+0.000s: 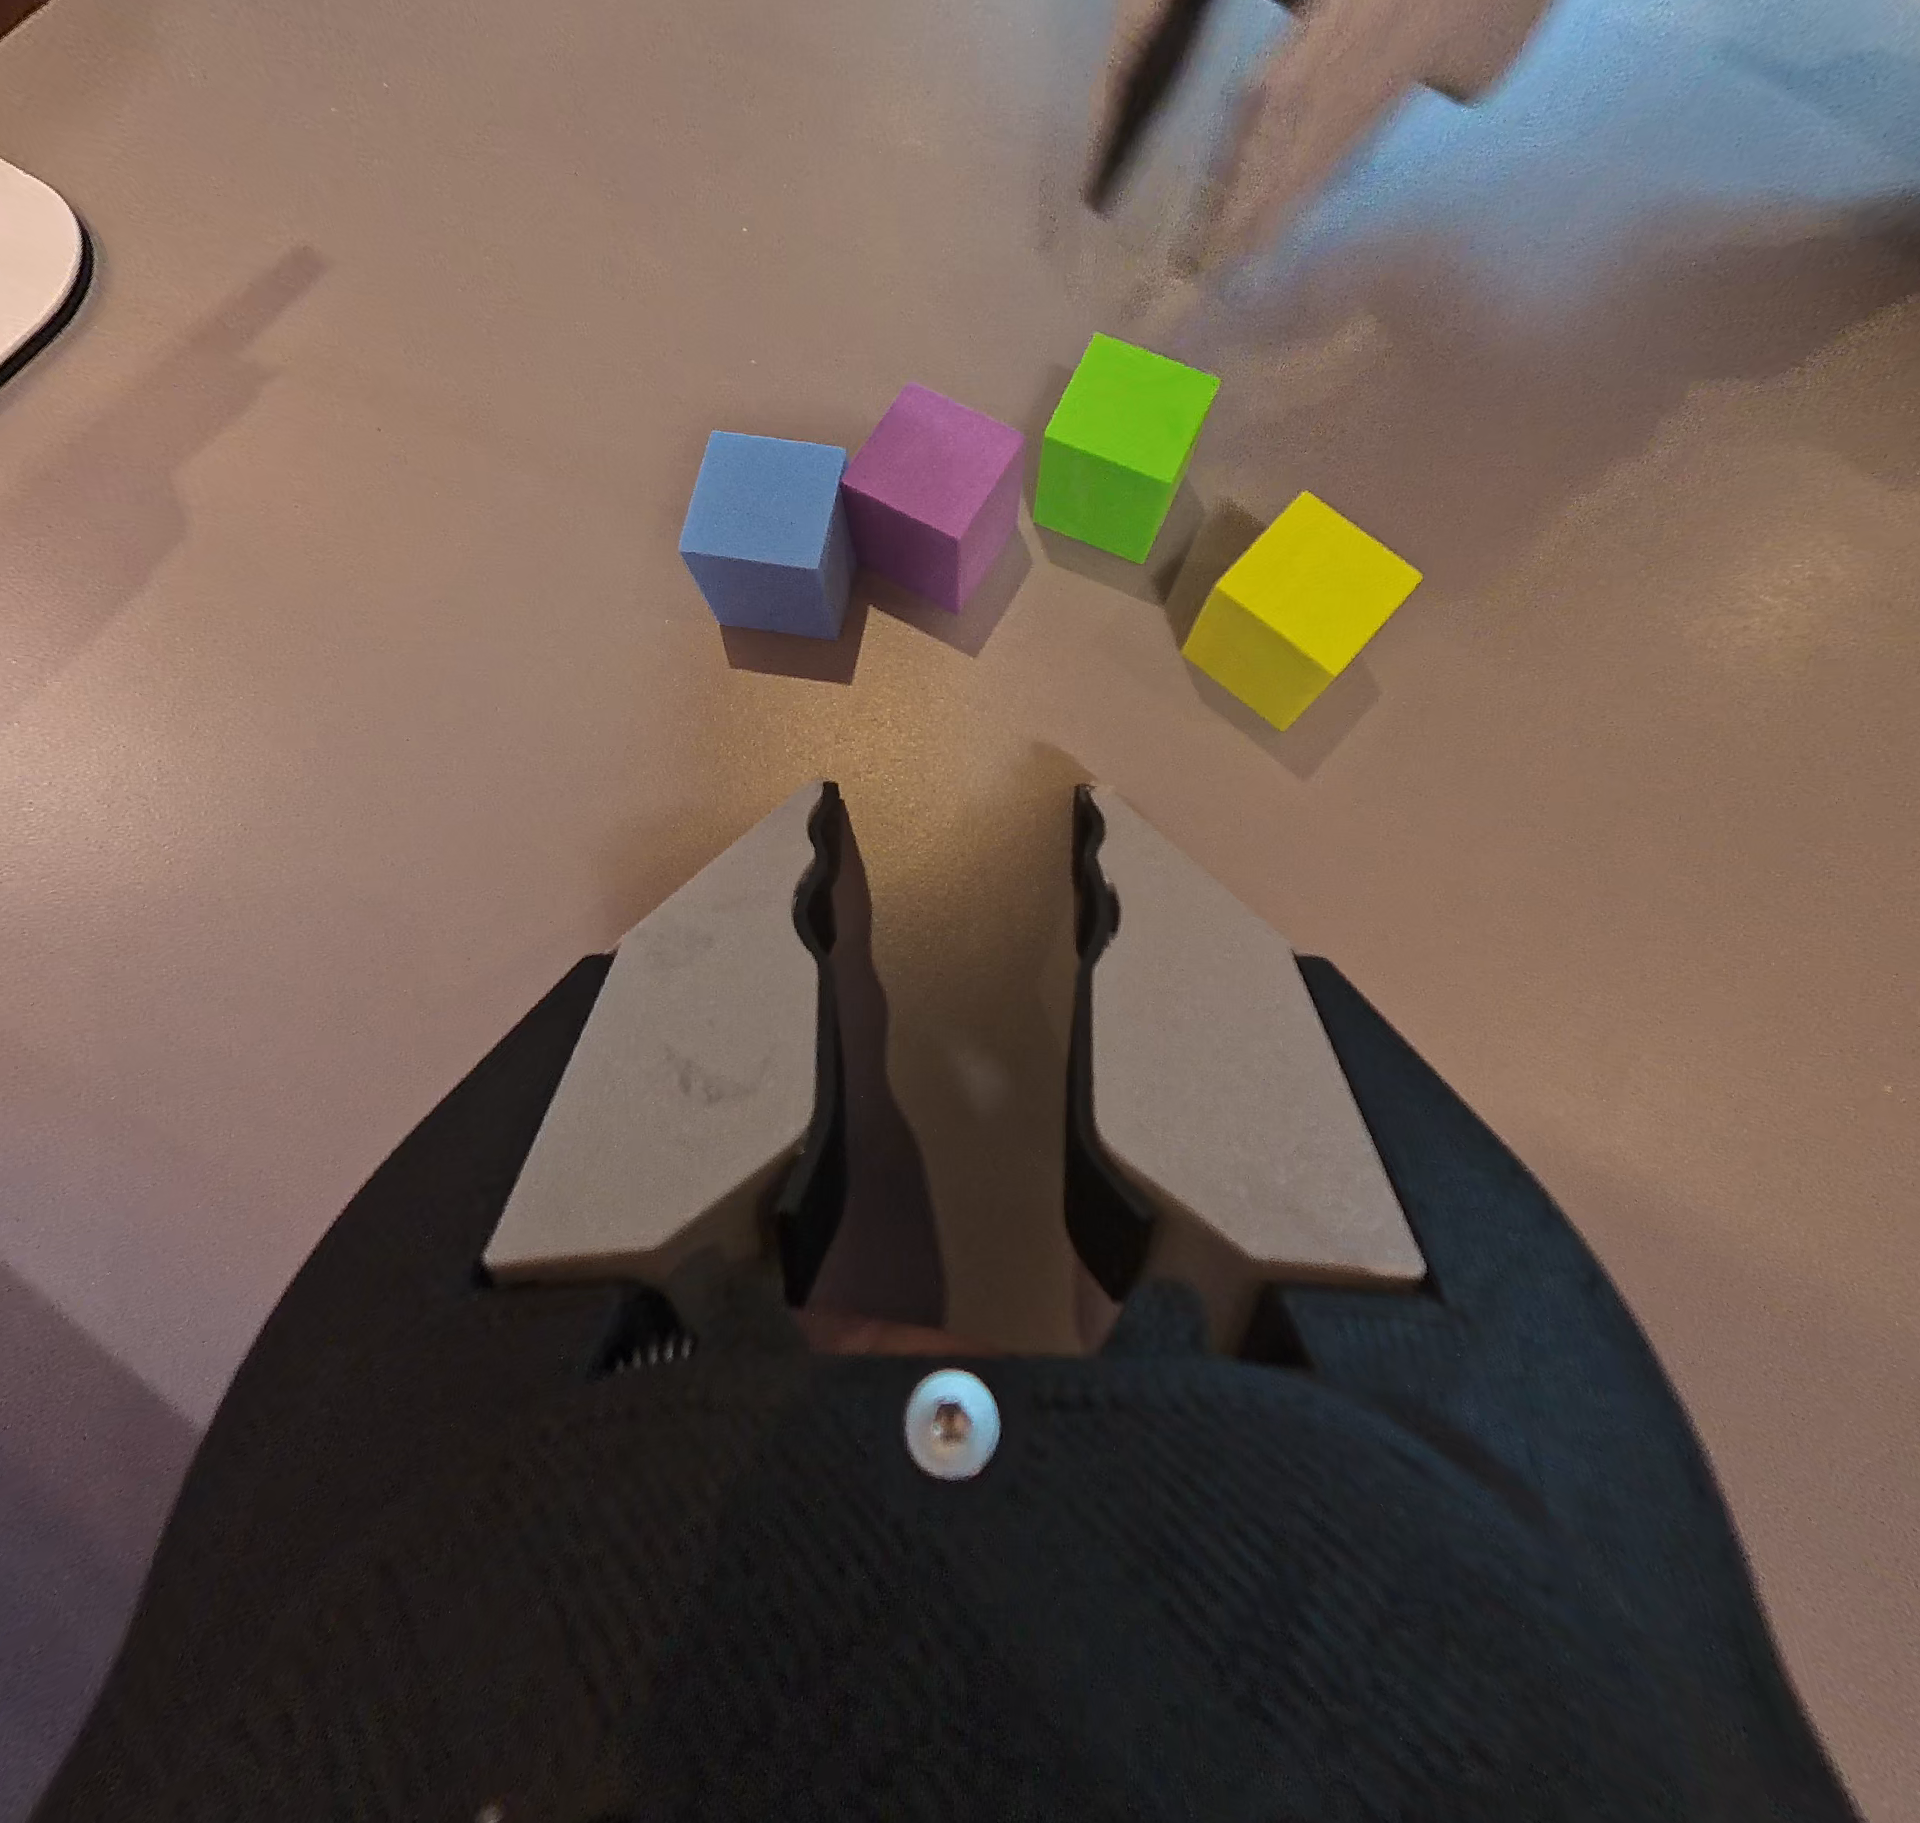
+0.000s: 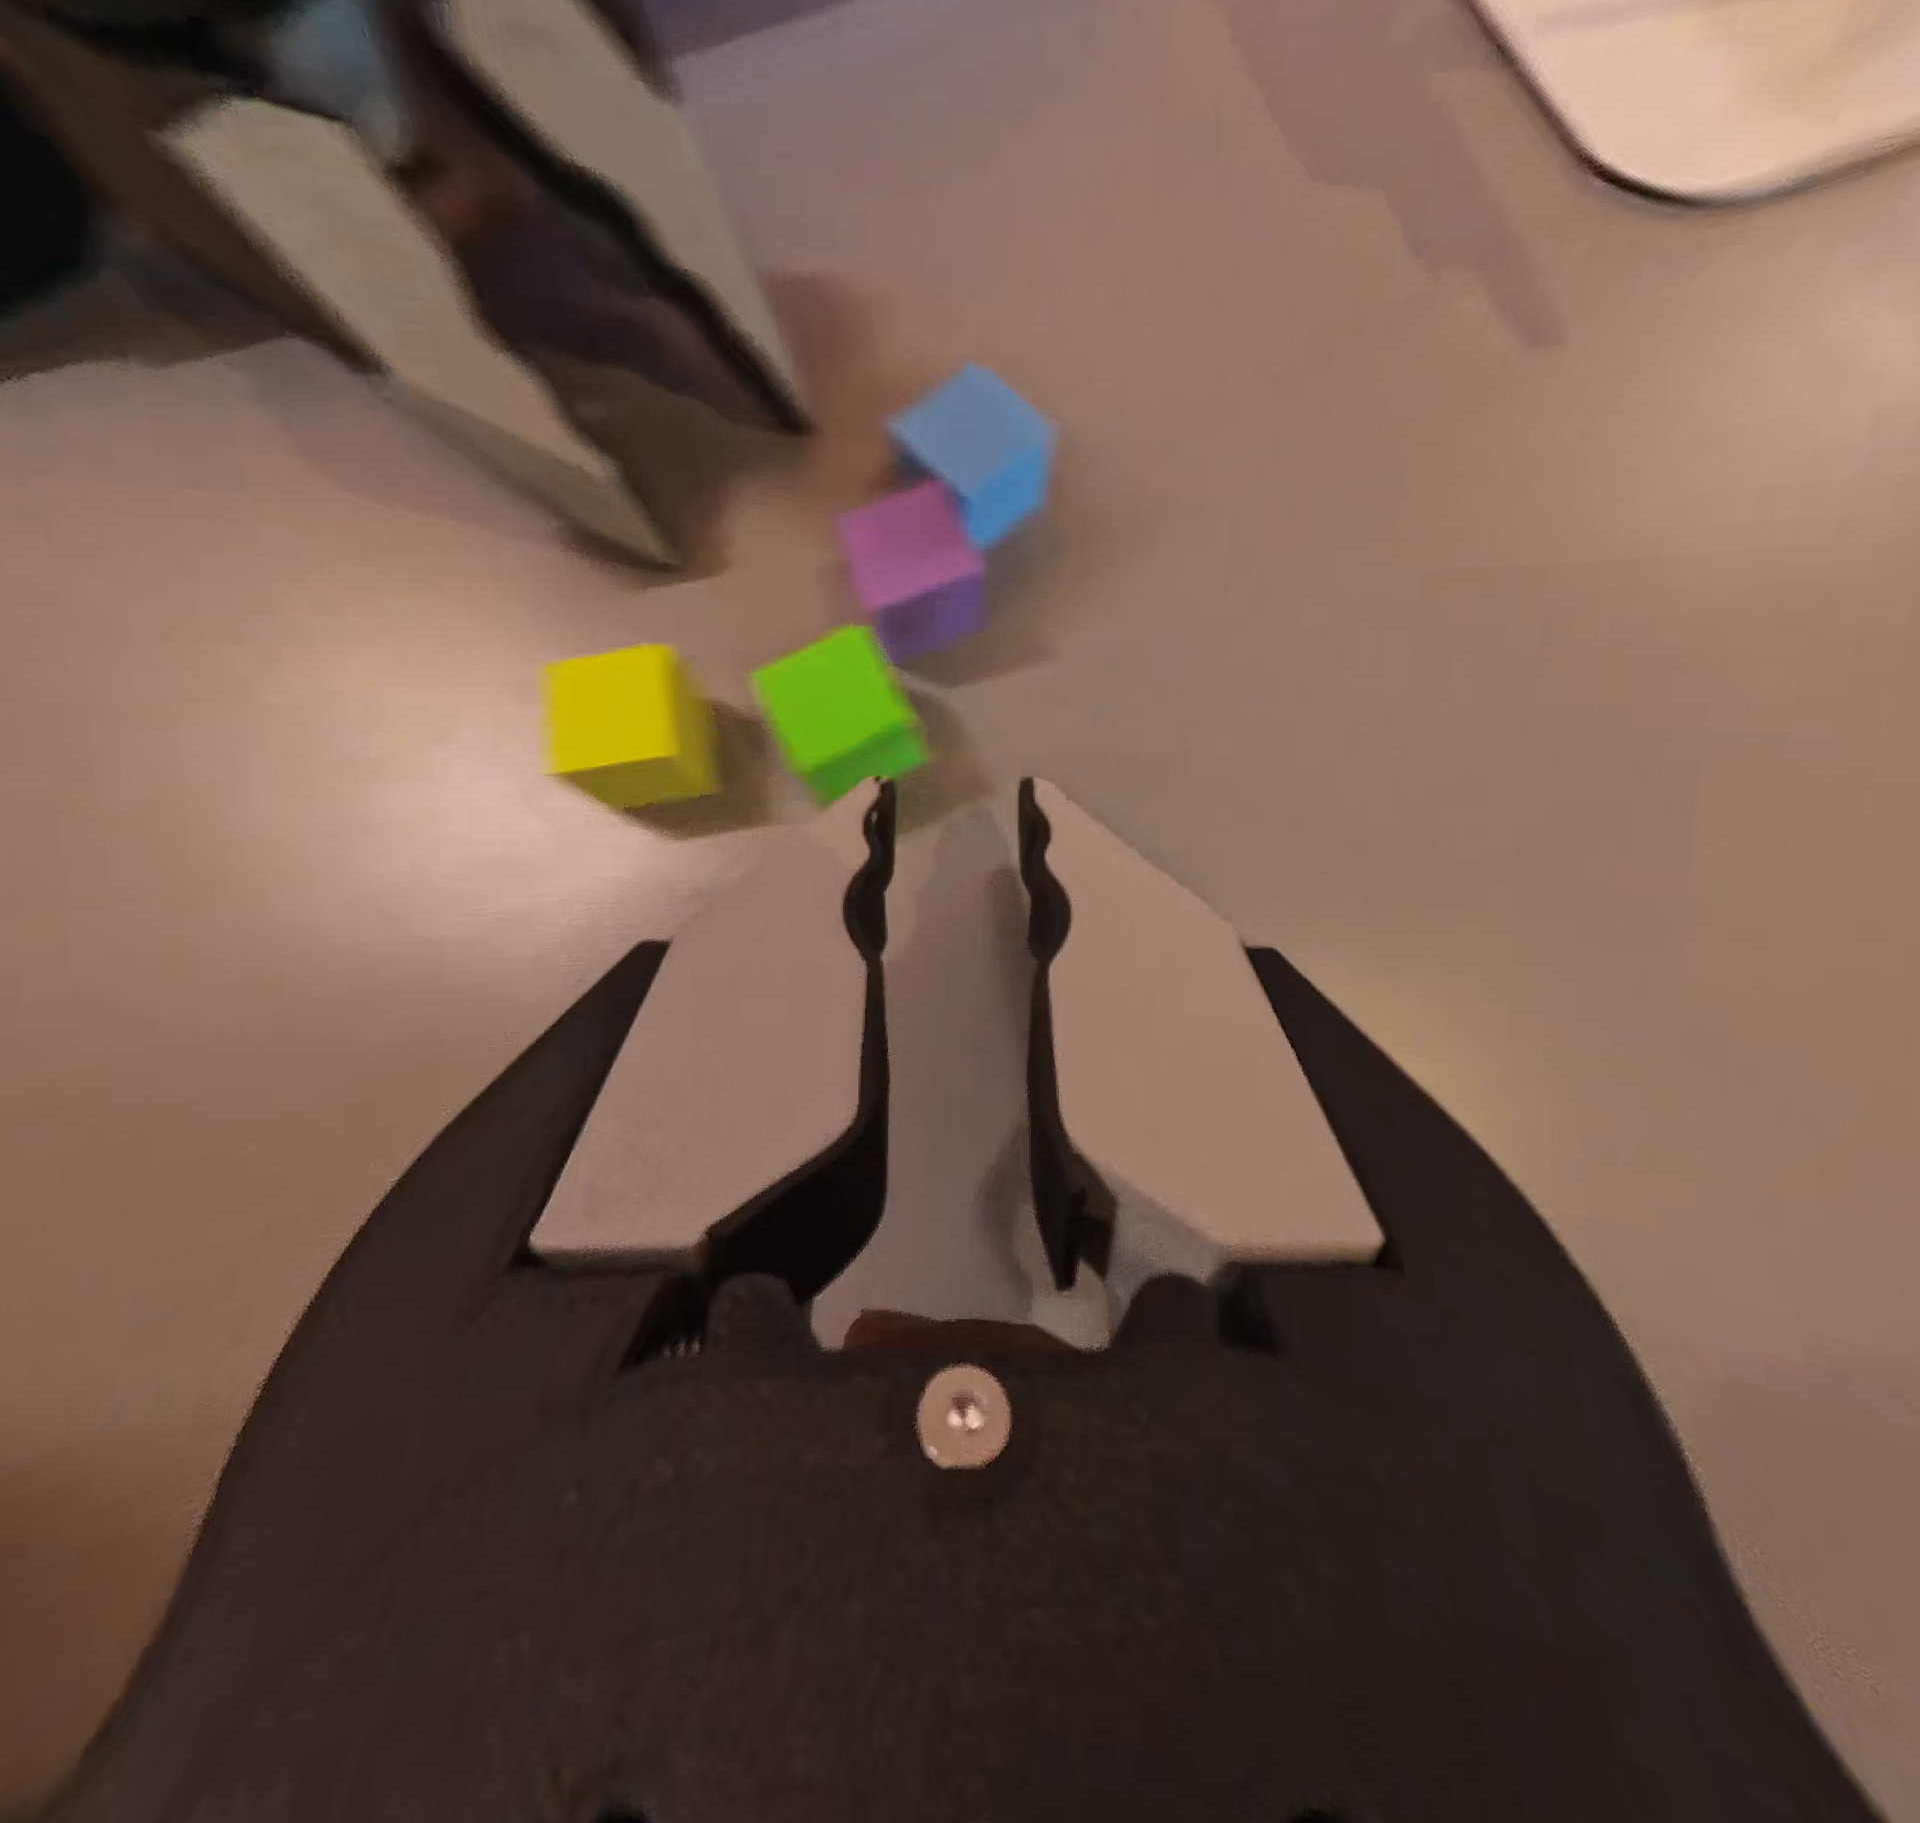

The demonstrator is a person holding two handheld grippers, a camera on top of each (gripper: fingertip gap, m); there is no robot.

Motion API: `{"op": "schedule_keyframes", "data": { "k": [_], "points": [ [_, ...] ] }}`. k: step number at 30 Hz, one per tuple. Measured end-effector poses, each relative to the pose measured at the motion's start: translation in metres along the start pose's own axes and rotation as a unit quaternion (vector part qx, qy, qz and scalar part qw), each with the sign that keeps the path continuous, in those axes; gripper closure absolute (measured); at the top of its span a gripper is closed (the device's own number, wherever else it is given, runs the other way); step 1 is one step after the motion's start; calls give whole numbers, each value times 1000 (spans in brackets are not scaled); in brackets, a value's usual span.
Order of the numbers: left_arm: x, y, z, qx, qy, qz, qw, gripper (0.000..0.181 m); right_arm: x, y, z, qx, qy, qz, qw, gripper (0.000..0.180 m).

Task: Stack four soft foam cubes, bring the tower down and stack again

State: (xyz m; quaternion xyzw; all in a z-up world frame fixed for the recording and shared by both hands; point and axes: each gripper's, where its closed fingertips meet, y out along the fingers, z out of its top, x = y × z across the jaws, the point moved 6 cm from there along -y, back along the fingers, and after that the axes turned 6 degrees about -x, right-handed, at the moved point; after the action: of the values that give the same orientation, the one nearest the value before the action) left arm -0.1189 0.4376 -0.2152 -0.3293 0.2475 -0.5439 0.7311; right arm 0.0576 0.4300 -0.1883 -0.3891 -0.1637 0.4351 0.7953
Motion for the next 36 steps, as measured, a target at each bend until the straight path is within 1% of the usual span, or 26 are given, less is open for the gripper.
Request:
{"op": "schedule_keyframes", "data": {
  "k": [2,3,4,7,10,12,14,15,17,20,23,25,27,33,36],
  "points": [
    [0,0,0,0,0,0,1000,138,26,1,-11,-25,42,-82,995,152],
    [0,0,0,0,1,-1,1000,138,35,2,-18,-37,56,-104,992,151],
    [1,0,0,0,1,-1,1000,138,41,4,-24,-46,68,-117,990,151],
    [1,1,1,0,2,-1,1000,137,50,2,-28,-28,93,-131,987,151],
    [3,2,2,-1,7,-3,1000,137,51,1,-29,-27,85,-144,986,150],
    [8,1,2,-2,21,-23,1000,138,50,2,-29,-19,79,-145,986,151],
    [21,1,2,1,38,-71,997,121,51,3,-29,-6,84,-138,987,151],
    [28,1,3,2,48,-89,995,122,52,4,-29,2,87,-136,987,151],
    [36,5,6,0,70,-87,994,122,53,4,-30,17,87,-137,987,152],
    [46,10,11,3,99,-73,992,121,53,4,-30,17,85,-138,987,152],
    [51,17,19,4,98,-69,993,121,52,5,-30,16,81,-141,987,151],
    [54,21,24,3,93,-74,993,131,52,5,-29,16,82,-140,987,151],
    [57,24,27,4,96,-74,993,147,52,5,-30,16,82,-141,987,151],
    [55,21,24,1,74,-68,995,148,52,5,-30,17,82,-140,987,151],
    [54,27,31,3,63,-47,997,148,52,6,-30,17,83,-140,987,151]
  ]
}}
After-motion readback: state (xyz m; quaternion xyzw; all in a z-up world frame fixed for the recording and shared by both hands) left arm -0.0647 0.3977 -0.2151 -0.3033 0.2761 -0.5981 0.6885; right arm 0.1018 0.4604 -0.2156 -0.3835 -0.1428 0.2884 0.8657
